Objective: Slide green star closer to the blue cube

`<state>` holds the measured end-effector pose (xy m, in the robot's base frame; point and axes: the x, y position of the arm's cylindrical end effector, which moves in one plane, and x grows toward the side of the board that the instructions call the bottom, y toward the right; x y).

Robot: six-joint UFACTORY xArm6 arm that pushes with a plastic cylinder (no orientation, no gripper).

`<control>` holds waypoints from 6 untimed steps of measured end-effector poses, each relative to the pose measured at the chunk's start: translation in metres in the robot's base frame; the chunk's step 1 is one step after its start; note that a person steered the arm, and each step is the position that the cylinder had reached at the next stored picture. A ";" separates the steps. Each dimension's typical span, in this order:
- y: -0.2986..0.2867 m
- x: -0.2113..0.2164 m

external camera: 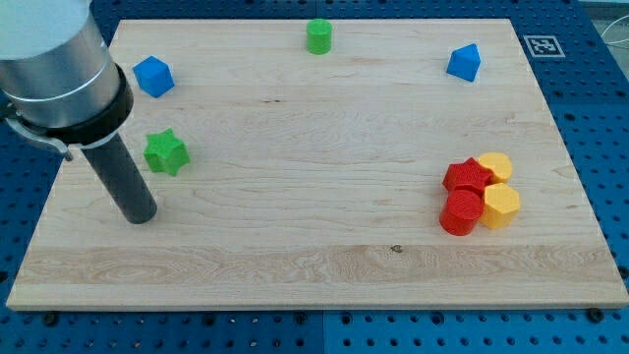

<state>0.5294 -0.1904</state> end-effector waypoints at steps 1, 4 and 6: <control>0.000 -0.011; 0.000 -0.051; 0.000 -0.052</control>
<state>0.4776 -0.1904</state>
